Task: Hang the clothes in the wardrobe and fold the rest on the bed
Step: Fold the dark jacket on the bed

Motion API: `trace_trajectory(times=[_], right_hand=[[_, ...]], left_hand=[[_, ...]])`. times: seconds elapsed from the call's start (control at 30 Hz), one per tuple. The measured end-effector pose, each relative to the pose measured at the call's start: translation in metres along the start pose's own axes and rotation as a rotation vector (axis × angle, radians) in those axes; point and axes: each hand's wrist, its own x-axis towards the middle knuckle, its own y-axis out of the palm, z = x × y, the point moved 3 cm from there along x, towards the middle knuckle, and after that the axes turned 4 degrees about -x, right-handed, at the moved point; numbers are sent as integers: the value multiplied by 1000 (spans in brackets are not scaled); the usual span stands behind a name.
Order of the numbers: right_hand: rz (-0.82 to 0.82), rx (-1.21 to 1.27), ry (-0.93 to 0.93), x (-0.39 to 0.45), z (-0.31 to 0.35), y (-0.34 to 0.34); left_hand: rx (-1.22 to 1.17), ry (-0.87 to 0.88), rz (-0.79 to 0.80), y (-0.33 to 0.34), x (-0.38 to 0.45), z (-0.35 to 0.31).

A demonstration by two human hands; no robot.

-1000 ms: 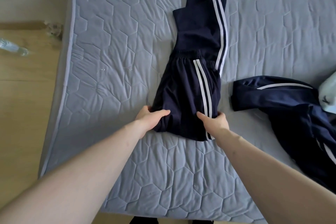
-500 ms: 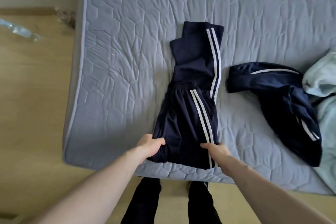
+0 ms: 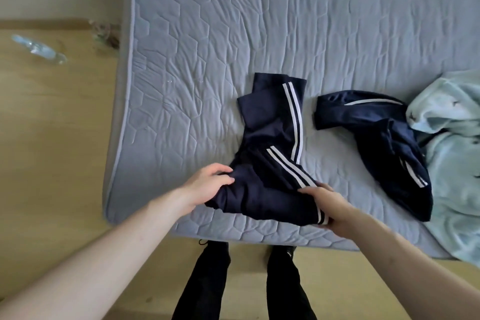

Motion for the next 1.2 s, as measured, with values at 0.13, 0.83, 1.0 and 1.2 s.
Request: trace_trajectory(times=[0.13,0.83,1.0,1.2], right_hand=[[118,92,-47,7,67,-10],[-389,159,-105,121,63,51],[-186,401,1,152,46,76],[-5,605,-129,181,46,88]], left_hand=[[-280,-32,91,-12,29,-61],[854,468,-265,-10,222,-219],[969,342,-90,18,266,-235],[829,285,13,27,302,-214]])
